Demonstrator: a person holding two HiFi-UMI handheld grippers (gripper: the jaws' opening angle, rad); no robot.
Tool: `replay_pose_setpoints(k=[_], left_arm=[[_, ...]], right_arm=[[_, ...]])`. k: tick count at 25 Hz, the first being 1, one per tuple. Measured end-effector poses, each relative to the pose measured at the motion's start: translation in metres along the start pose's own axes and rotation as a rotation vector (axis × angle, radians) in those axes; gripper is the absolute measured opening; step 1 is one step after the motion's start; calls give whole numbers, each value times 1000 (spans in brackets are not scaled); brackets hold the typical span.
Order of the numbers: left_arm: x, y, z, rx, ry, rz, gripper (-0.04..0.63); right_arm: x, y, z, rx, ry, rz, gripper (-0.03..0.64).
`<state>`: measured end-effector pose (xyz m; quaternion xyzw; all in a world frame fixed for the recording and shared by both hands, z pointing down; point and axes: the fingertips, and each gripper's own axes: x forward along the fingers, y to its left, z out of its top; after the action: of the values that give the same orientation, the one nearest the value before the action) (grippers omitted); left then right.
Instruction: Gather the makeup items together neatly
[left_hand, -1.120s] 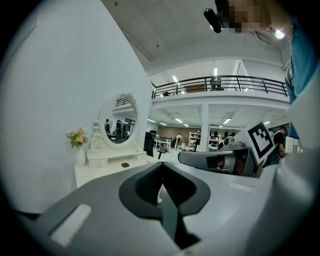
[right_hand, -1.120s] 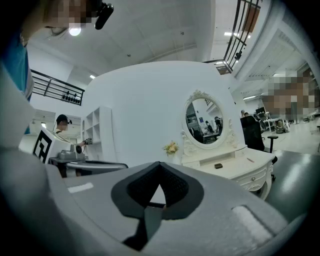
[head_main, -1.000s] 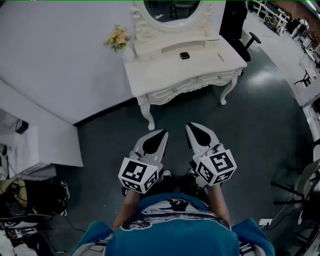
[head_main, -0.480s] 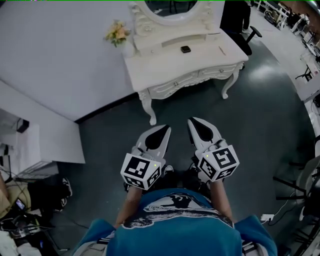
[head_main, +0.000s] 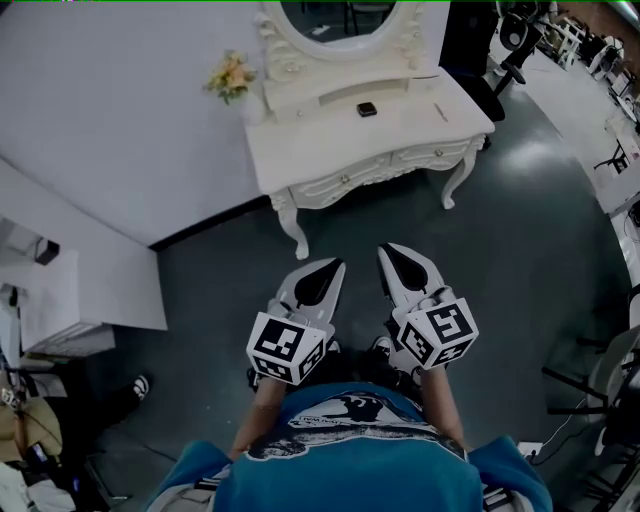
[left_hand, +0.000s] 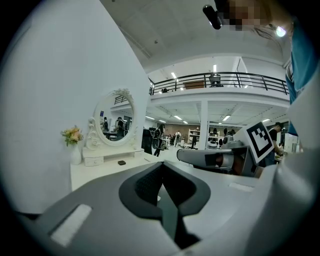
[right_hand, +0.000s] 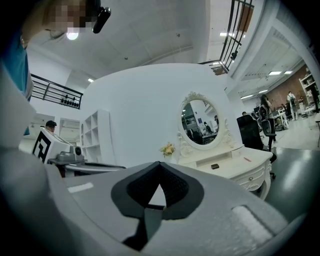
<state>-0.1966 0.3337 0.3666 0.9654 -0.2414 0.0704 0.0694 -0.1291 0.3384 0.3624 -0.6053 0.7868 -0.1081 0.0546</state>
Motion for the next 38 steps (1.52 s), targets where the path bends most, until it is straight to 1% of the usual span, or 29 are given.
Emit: replay_pose_setpoints(k=[6,14,17,22,27,31,38], left_arm=[[25,-18,5,-3,-7,11,18],[68,-44,8,-31,-36,17,18],[82,-59,4,-38,-36,13,18],[94,-76,-3,-36,-12,15,18],[96,-73,-5,-23,12,39,18],[97,-67,-9,-20,33,52,18],[122,-51,-8,-19,52,36,18]], right_arm=[[-12,-27,10,-12,-8,17,3],[-34,-72,12,-59,14,2,3],[-45,-91,12,-51,20,-9,4],[-58,-113,9,-9,20,-14,3],[-56,-120,2,38,15,-2,3],[-51,-122,-3,55,21,2,3],[-27,-138,-5,65,40,2,3]])
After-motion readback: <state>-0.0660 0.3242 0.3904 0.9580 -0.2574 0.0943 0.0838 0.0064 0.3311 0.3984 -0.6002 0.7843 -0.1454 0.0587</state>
